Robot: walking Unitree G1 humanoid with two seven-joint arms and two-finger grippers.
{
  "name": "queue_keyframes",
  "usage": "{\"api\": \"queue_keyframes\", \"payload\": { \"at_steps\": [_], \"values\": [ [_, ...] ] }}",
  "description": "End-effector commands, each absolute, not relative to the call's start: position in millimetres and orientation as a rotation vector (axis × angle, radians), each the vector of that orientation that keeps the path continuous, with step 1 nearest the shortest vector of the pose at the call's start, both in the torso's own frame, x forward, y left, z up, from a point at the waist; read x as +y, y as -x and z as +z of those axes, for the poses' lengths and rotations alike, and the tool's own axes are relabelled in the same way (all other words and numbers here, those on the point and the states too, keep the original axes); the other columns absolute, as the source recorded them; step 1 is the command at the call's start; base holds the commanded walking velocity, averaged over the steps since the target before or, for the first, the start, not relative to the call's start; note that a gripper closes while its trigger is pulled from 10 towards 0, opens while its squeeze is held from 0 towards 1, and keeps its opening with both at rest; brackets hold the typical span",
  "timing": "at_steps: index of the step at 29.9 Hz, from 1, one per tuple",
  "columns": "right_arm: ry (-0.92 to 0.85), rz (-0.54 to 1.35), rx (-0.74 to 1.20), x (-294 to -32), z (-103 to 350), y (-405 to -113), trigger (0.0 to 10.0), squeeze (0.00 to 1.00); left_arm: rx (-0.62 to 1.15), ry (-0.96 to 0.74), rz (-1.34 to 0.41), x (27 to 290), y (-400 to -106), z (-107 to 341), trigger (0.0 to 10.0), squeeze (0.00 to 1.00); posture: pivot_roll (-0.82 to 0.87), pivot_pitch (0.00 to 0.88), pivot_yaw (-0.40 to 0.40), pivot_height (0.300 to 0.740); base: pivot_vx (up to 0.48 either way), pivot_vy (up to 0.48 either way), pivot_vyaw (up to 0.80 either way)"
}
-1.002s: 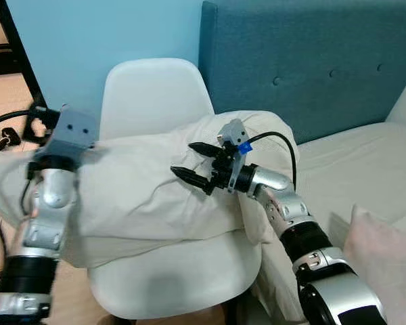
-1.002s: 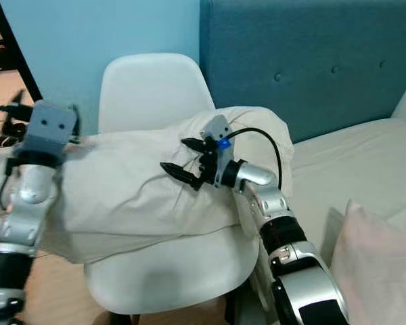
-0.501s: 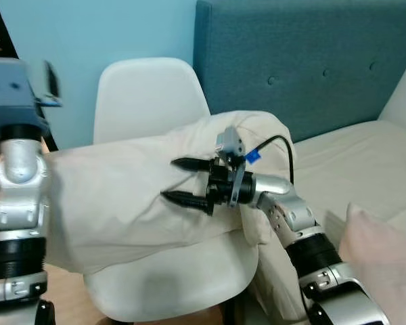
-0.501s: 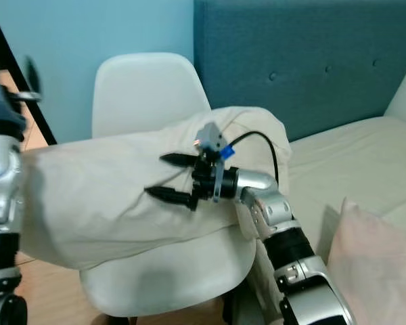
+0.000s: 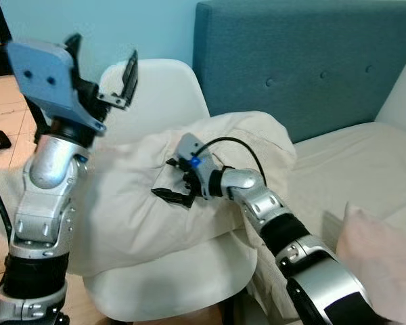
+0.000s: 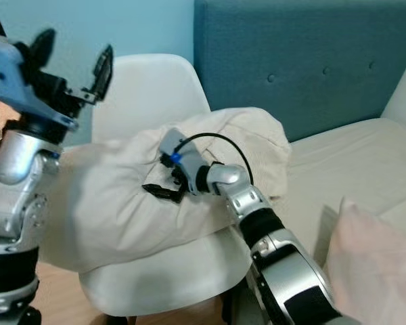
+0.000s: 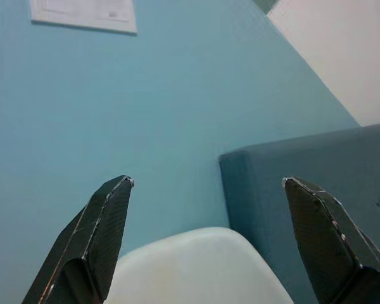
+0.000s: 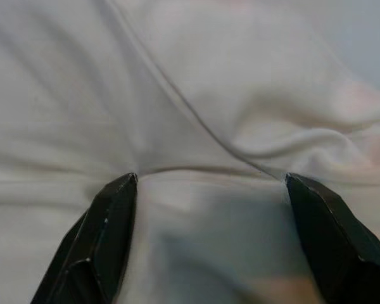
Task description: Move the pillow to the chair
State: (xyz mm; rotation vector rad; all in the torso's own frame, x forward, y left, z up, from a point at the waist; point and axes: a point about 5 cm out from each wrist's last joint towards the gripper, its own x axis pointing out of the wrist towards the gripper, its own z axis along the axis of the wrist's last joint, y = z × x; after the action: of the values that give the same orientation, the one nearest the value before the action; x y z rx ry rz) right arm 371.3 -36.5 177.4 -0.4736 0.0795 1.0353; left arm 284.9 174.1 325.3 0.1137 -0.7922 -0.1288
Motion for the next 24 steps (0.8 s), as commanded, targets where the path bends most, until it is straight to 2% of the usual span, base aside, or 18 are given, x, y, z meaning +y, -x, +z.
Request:
{"api": "queue_keyframes", "payload": {
  "at_steps": [1,7,9,10,11,12,15,17,19,24],
  "values": [
    [0.57,0.925,0.091,-32,180,-380,10.0,0.0,-0.794,-0.084,-0.122,174,-281,327,10.0,0.0,0.0,0.0,-0.09,0.557,0.0,0.0,0.0],
    [0.544,0.698,0.001,-34,203,-396,10.0,0.0,-0.796,-0.072,-0.128,175,-275,334,10.0,0.0,0.0,0.0,-0.097,0.557,0.0,0.0,0.0],
    [0.373,0.634,-0.116,-35,230,-402,10.0,0.0,-0.794,-0.072,-0.112,178,-272,336,10.0,0.0,0.01,0.0,-0.098,0.557,0.0,0.0,0.0],
    [0.373,0.634,-0.116,-35,230,-402,10.0,0.0,-0.794,-0.072,-0.112,178,-272,336,10.0,0.0,0.01,0.0,-0.098,0.557,0.0,0.0,0.0],
    [0.253,0.634,-0.161,-37,243,-403,10.0,0.0,-0.79,-0.07,-0.098,179,-271,335,10.0,0.0,0.0,0.0,-0.095,0.557,0.0,0.0,0.0],
    [0.253,0.634,-0.161,-37,243,-403,10.0,0.0,-0.79,-0.07,-0.098,179,-271,335,10.0,0.0,0.0,0.0,-0.095,0.557,0.0,0.0,0.0],
    [-0.029,0.681,-0.251,-48,268,-405,10.0,0.0,-0.756,-0.064,-0.027,186,-276,330,10.0,0.0,-0.01,0.0,-0.09,0.557,0.0,0.0,0.0],
    [-0.029,0.681,-0.251,-48,268,-405,10.0,0.0,-0.756,-0.064,-0.027,186,-276,330,10.0,0.0,-0.01,0.0,-0.09,0.557,0.0,0.0,0.0],
    [-0.136,0.712,-0.294,-58,278,-405,10.0,0.0,-0.704,-0.081,0.038,189,-282,320,10.0,0.0,-0.02,0.0,-0.087,0.557,0.0,0.0,0.0],
    [-0.177,0.724,-0.312,-64,281,-404,10.0,0.0,-0.669,-0.091,0.071,190,-285,312,10.0,0.0,-0.02,0.0,-0.087,0.557,0.0,0.0,0.0]
  ]
}}
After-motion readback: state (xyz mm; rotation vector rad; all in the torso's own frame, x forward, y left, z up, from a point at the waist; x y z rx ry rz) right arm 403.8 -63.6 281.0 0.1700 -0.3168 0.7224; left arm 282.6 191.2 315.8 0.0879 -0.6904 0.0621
